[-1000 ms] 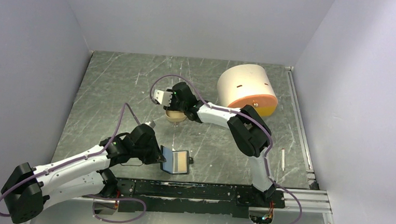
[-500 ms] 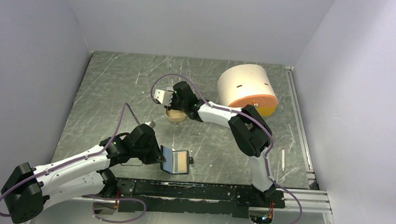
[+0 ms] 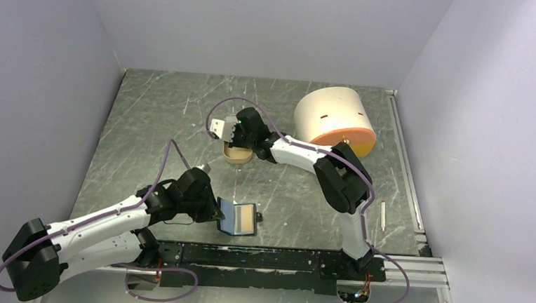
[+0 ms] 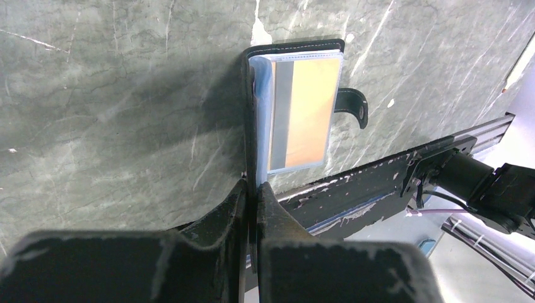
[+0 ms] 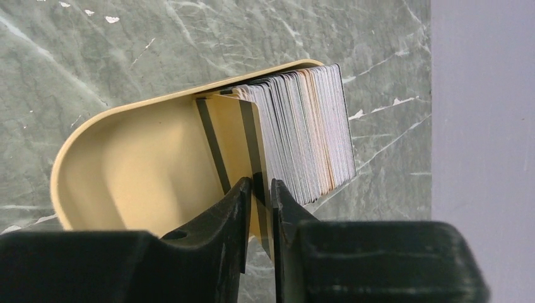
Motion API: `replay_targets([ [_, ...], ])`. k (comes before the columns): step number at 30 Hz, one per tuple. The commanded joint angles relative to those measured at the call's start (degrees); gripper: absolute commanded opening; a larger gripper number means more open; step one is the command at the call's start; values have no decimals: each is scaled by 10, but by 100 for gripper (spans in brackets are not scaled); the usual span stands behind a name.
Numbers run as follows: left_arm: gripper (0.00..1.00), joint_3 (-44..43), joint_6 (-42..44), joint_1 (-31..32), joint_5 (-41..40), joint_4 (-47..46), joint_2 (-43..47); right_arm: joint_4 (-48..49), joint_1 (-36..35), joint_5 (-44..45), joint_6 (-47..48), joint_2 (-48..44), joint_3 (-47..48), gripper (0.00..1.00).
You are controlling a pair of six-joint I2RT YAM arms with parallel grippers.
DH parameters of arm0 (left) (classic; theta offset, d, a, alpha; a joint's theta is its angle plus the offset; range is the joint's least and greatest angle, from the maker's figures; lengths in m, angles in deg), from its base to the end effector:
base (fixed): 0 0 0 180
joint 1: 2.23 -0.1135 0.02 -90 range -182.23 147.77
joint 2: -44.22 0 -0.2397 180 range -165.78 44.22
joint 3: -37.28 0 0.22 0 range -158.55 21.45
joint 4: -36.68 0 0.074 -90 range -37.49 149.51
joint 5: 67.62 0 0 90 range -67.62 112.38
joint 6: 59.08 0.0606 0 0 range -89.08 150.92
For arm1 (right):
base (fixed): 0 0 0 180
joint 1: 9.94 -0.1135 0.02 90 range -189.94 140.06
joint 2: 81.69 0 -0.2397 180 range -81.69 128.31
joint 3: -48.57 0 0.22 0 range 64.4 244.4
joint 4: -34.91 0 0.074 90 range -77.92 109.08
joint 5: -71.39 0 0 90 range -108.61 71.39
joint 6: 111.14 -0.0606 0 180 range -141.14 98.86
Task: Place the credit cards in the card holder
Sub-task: Pick up the credit card from the storage box.
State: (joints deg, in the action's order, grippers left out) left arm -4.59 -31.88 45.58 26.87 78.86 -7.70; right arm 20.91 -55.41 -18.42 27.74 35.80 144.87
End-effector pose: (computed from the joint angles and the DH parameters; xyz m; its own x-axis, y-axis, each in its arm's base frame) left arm 0.1114 -0.1300 0.1575 -0.9283 -0.2962 -0.2249 -0.1198 0.8107 -0.5730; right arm 0.3128 0.3176 0.1690 0.2698 -0.7999 -0.5360 -0.7720 0.1530 -0.6169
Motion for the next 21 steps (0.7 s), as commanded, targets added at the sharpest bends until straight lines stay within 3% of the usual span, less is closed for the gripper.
replay_targets([
  [1,9,1,4,-4,1,-10,-2,6,9,-2,5,-26,14,19],
  [8,9,1,0,-3,1,-13,-2,-17,9,-37,-2,-42,2,8],
  [12,9,2,0,-4,1,-12,1,-27,10,-50,-10,-49,-7,7],
  [21,9,20,-7,-4,12,-60,5,-50,9,-115,-73,-145,-53,0],
])
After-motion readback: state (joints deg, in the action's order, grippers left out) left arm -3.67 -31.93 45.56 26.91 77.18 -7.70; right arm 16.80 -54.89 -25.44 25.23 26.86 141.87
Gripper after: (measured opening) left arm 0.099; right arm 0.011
